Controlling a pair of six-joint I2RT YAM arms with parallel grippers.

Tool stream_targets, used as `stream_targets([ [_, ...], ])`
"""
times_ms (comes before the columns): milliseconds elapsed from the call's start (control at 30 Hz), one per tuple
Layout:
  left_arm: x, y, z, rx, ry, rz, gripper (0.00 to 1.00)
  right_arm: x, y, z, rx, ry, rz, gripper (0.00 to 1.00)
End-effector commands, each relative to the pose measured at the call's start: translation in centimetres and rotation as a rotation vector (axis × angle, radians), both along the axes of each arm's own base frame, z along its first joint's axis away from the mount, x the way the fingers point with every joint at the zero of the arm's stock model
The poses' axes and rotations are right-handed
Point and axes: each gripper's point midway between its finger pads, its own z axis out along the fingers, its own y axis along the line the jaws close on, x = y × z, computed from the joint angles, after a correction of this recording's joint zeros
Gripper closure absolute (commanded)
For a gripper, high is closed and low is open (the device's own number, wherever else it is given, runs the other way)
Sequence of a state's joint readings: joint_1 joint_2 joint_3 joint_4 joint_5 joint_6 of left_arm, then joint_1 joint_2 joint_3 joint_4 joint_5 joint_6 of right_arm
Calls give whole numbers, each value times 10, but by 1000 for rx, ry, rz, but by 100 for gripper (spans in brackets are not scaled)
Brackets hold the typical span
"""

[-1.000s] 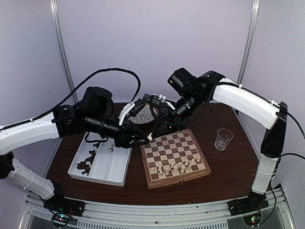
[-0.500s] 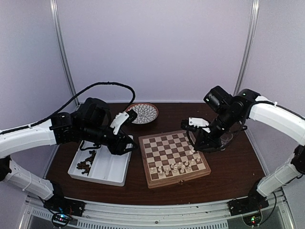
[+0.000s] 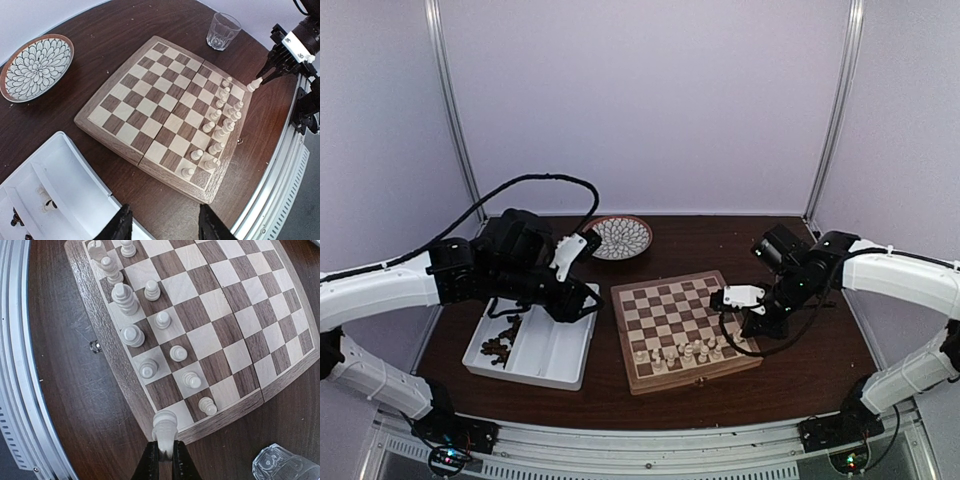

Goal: Set up the chess pieces on the board
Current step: Place the knight at g1.

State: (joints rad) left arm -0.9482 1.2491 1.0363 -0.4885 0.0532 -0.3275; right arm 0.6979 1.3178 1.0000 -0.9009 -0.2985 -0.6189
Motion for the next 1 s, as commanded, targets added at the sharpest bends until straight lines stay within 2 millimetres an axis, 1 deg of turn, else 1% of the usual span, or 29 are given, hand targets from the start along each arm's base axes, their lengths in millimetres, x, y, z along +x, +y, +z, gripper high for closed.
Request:
stream_targets([
  [0, 4, 10, 4, -15, -22, 48, 55, 14, 5, 2, 22, -74, 3, 94],
  [167, 4, 12, 4, -17, -24, 52, 57, 12, 8, -6, 20, -41, 15, 93],
  [400, 9, 15, 4, -11, -24, 64, 57, 3, 5, -22, -18, -12, 47, 93],
  [700, 13, 13, -1, 3, -13, 70, 57, -7, 13, -30, -27, 23, 90, 92],
  [967, 12, 15, 0, -3, -13, 75, 57, -6, 16, -38, -63, 18, 100, 92],
])
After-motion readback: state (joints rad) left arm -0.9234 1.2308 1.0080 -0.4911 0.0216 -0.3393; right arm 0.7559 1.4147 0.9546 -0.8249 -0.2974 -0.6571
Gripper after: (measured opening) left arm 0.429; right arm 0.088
